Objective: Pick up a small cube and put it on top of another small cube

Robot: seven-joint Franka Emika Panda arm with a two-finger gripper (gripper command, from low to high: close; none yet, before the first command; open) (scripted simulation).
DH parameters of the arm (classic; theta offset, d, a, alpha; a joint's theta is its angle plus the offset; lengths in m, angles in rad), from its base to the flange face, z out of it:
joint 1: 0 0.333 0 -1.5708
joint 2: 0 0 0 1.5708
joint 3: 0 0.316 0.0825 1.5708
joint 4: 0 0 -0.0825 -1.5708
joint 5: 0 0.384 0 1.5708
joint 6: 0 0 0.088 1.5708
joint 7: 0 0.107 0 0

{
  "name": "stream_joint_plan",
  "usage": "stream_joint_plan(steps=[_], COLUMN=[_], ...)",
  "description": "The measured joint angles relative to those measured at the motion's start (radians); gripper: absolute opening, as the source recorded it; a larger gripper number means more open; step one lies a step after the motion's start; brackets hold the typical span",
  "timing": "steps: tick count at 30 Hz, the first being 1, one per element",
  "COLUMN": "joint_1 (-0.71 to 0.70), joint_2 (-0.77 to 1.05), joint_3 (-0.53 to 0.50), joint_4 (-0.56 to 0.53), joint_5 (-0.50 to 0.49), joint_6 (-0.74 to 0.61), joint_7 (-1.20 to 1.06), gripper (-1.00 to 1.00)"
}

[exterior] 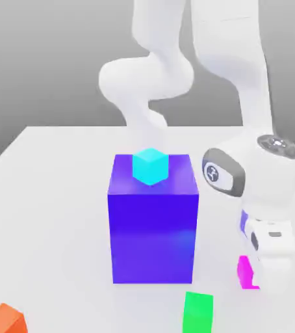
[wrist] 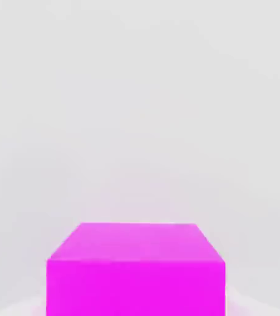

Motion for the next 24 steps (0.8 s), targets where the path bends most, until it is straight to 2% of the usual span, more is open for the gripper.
stream_joint_plan(steps=[4, 15, 20, 21, 24], joint_1=[-0.038, -0.157, -0.169, -0.169, -0.169], joint_2=[-0.13, -0.18, -0.042, -0.021, -0.021], joint_3=[0.045, -0.119, -0.136, -0.136, -0.136], joint_4=[-0.024, 0.117, 0.139, 0.14, 0.14], joint_5=[0.074, 0.166, 0.173, 0.172, 0.172], joint_6=[-0.107, -0.294, -0.176, -0.157, -0.157], joint_7=[-0.048, 0.206, 0.234, 0.235, 0.235], gripper=[-1.0, -1.0, -1.0, 1.0, 1.0])
